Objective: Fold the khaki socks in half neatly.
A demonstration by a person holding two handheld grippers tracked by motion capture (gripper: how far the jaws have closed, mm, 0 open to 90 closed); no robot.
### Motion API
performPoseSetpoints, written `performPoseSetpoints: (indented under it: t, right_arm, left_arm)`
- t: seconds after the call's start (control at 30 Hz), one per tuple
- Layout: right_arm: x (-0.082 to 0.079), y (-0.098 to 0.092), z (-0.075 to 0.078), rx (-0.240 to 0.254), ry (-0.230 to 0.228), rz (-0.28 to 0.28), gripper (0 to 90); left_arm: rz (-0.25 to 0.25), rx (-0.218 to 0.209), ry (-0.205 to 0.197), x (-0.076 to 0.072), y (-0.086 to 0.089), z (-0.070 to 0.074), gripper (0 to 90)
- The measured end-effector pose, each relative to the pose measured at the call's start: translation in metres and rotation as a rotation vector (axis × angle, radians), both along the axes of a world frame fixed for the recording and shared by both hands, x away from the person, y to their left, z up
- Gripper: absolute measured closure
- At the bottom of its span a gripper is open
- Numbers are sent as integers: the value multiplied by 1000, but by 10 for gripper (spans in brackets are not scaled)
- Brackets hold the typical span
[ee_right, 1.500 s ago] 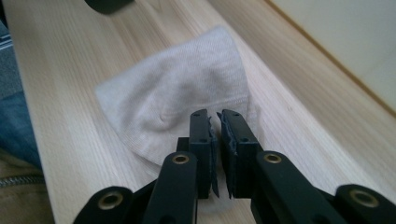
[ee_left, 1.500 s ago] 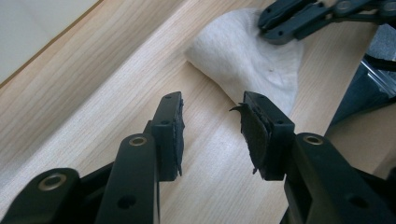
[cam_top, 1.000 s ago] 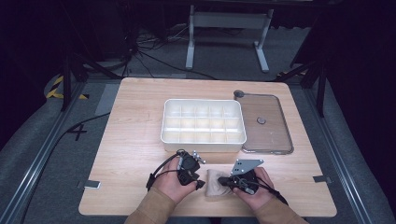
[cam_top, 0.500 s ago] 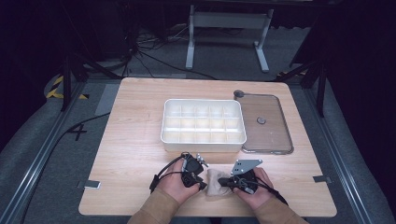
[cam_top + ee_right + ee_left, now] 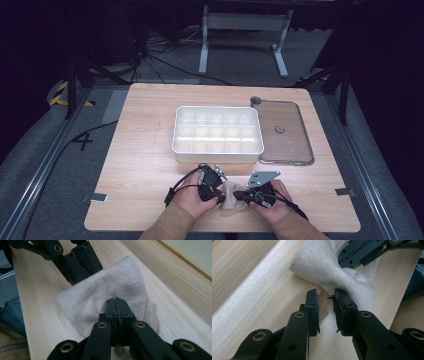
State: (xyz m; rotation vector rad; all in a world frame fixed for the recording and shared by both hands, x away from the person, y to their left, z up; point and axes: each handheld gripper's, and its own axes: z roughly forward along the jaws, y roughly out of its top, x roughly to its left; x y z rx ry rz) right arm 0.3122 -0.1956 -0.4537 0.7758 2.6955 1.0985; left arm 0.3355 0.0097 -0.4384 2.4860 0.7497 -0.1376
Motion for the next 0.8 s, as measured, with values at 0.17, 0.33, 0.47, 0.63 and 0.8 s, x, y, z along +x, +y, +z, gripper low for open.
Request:
performPoseSetpoints:
  t: [0.17,0.33,0.47,0.63,0.8]
  right_arm:
    - [-1,2,0,12,3,8,900]
    - [-2,10,0,11,-6,28,900]
    - [-2,12,1,9,-15,36,900]
    - [-3,1,14,14,-38,21,891]
    - [1,-18,27,12,-45,-16,881]
  left_arm:
    - [-4,0,2,1,0,1,734]
    - [-18,1,-19,-2,-1,4,746]
    - [-2,-3,-11,-3,2,5,739]
    - [-14,-18,-9,-3,2,6,725]
    - [-17,-16,-7,-2,1,6,723]
